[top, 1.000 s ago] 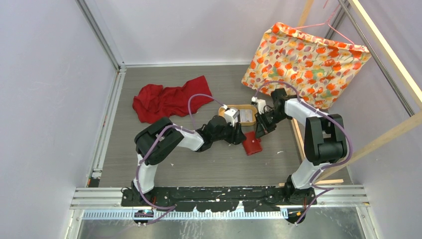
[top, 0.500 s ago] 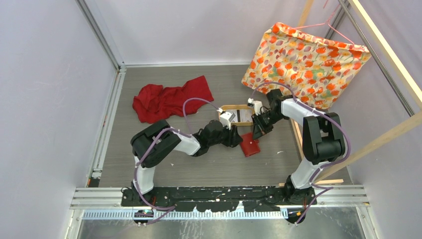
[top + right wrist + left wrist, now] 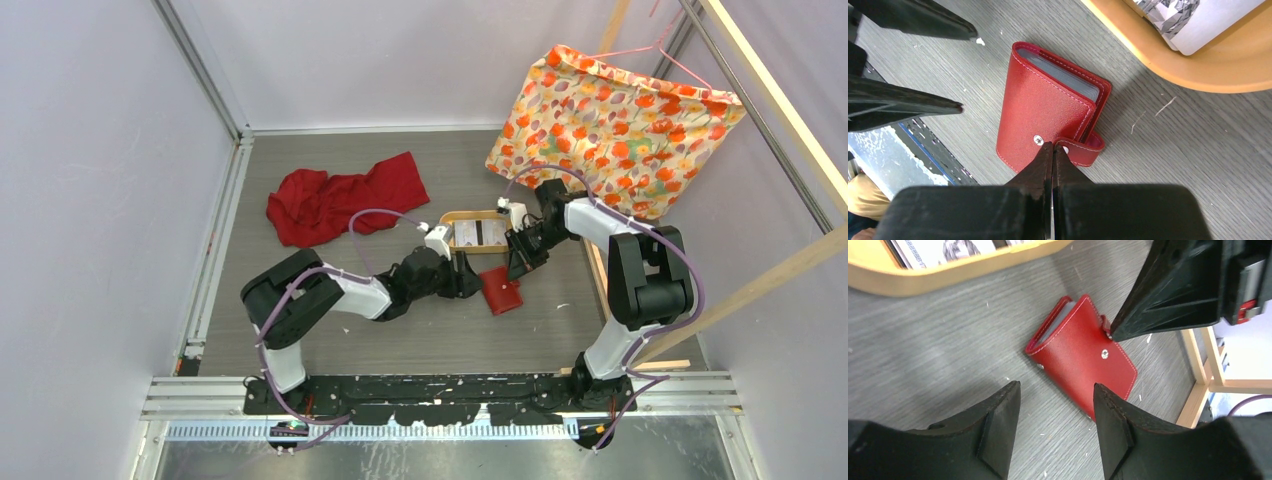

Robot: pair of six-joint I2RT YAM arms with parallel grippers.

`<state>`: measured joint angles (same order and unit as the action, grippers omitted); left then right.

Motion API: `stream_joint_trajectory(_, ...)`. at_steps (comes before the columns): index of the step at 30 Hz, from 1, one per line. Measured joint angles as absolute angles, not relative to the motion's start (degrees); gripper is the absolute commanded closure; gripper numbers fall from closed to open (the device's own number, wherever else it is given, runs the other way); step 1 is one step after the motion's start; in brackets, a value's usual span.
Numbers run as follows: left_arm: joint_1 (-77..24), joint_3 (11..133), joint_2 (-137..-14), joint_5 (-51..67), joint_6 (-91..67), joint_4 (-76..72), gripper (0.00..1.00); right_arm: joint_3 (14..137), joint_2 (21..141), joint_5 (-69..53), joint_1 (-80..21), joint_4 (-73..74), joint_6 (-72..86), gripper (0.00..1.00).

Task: Put the credit cards into the card holder
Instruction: Close the card holder at the center of the board.

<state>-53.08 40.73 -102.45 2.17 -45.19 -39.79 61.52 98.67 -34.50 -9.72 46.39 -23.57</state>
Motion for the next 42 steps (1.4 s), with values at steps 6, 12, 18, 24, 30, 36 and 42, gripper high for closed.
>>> stream_joint_trajectory(6, -56.6, 45.1, -103.8, -1.1, -50.4, -31.0, 0.42, 61.5, 98.7, -34.5, -10.0, 46.4, -23.6, 0.99)
stream_joint_trajectory(12, -58.2, 48.1, -104.8, -3.4, -56.1, -25.2, 0.42, 61.6, 98.7, -34.6, -10.2, 46.4, -23.6, 0.99)
stream_joint_trajectory(18, -59.3, 52.8, -107.2, -5.8, -61.5, -20.2, 0.50, 61.6, 98.7, -34.6, -10.6, 46.5, -23.6, 0.99)
stream_joint_trajectory(24, -59.6, 55.5, -108.6, -7.4, -62.9, -17.0, 0.60, 61.7, 98.7, -34.6, -10.8, 46.9, -23.6, 0.99)
stream_joint_trajectory(30, -59.7, 58.6, -111.7, -8.1, -63.2, -16.9, 0.69, 61.9, 98.7, -34.5, -10.8, 47.2, -23.6, 0.99)
stream_joint_trajectory(36, -59.8, 59.5, -113.0, -8.3, -64.1, -18.1, 0.69, 62.0, 98.7, -35.0, -10.6, 47.8, -23.6, 0.99)
stream_joint_trajectory(42, -60.0, 59.5, -113.0, -8.9, -64.1, -18.1, 0.69, 62.2, 98.3, -35.4, -8.3, 49.8, -24.6, 0.90)
